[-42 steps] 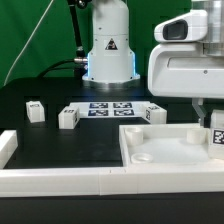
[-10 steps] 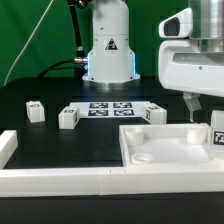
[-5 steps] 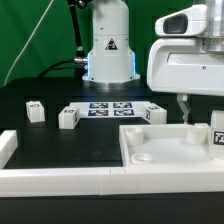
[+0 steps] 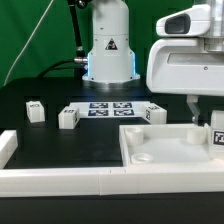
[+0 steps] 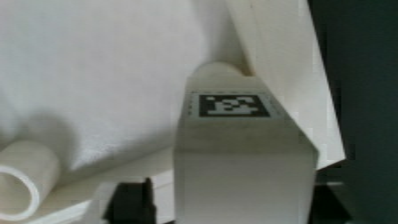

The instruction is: Assemble one leg

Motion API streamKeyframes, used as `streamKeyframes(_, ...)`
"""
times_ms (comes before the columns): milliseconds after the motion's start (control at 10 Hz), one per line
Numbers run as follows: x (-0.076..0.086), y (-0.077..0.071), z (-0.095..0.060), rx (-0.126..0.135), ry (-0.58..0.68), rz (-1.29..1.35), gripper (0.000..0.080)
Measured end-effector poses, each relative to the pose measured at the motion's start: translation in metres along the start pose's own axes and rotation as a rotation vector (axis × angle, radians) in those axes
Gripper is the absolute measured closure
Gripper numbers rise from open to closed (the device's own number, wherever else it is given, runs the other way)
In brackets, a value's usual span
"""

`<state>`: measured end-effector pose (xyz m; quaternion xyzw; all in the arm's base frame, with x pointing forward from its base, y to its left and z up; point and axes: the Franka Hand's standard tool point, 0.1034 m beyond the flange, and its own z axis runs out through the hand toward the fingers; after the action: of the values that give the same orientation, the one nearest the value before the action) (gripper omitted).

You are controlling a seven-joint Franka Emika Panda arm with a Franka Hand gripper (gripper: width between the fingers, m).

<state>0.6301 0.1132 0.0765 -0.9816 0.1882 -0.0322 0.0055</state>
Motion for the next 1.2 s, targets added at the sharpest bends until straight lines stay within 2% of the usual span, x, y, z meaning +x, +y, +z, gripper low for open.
streamKeyframes(400,0.0005,0.0007,0.0002,0.001,0.001,0.055,0.0509)
streamKeyframes(1200,-0.0033,0.006,0.001,0.014,-0.013,1.03,0.0508)
